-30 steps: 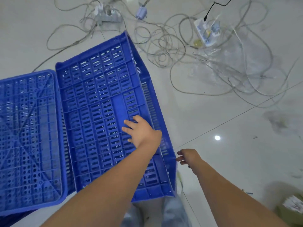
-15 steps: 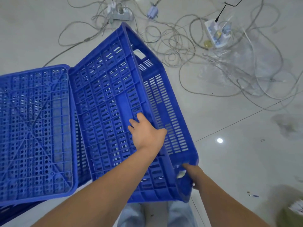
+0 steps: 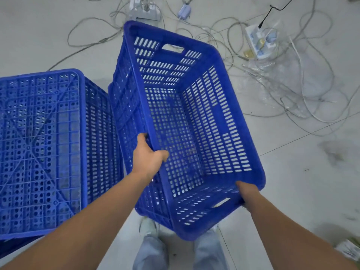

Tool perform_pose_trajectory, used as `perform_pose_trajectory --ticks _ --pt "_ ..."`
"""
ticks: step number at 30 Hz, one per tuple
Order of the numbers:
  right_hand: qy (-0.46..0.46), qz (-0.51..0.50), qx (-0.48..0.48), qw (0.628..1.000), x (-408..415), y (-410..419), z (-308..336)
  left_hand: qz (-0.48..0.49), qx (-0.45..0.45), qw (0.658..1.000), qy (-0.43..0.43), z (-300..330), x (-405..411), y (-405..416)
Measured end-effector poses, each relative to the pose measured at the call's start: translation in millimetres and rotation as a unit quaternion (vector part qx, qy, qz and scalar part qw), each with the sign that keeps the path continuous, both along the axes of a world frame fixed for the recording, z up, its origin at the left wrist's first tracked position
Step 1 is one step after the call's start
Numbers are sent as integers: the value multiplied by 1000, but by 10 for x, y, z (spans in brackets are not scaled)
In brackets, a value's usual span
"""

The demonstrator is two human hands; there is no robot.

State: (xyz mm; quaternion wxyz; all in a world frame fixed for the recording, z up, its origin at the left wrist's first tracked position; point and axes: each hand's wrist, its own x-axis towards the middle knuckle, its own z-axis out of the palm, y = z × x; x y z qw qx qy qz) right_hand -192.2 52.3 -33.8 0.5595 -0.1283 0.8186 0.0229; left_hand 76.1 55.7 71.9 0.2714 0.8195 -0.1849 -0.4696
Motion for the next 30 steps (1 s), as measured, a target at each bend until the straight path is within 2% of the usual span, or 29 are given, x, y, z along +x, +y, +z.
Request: perform_pose_trajectory --ticks 5,7,10,12,14,16,18,24,30 --pt "18 -76 15 997 -154 20 -115 41 6 998 47 -236 176 143" --pt "53 -84 12 995 -174 0 -112 42 20 997 56 -334 282 212" --pt "174 17 -14 984 -239 -74 -112 53 46 996 59 -486 481 297" --pt "197 129 -63 970 -291 -166 -136 61 56 995 55 -555 613 343" --pt "155 209 -91 961 -301 -294 -197 71 67 994 57 -625 741 389" --pt "32 186 -68 980 -235 -421 -230 81 84 992 55 -708 843 421" --pt "-30 172 -76 982 -101 -518 -254 90 102 990 46 -806 920 455" --pt "37 187 -188 963 231 -677 -348 98 135 986 20 -1065 1030 598" --pt "63 249 -176 950 255 -700 -419 68 169 983 -31 -1242 1023 757"
